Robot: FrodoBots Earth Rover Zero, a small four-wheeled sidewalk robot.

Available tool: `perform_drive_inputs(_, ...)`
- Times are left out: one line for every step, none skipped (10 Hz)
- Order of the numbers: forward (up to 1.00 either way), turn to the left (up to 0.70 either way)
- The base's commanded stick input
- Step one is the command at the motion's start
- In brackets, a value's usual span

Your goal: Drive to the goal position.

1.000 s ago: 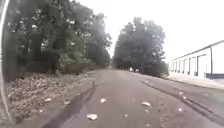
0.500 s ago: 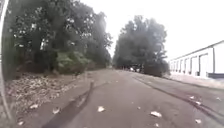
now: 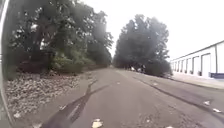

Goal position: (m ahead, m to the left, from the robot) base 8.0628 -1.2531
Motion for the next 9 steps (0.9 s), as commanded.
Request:
perform_drive_inputs(0.70,0.00)
perform_drive_inputs(0.70,0.00)
perform_drive_inputs(0.70,0.00)
perform_drive_inputs(0.70,0.00)
perform_drive_inputs(0.70,0.00)
perform_drive_inputs(0.70,0.00)
perform_drive_inputs(0.70,0.00)
perform_drive_inputs(0.70,0.00)
perform_drive_inputs(0.70,0.00)
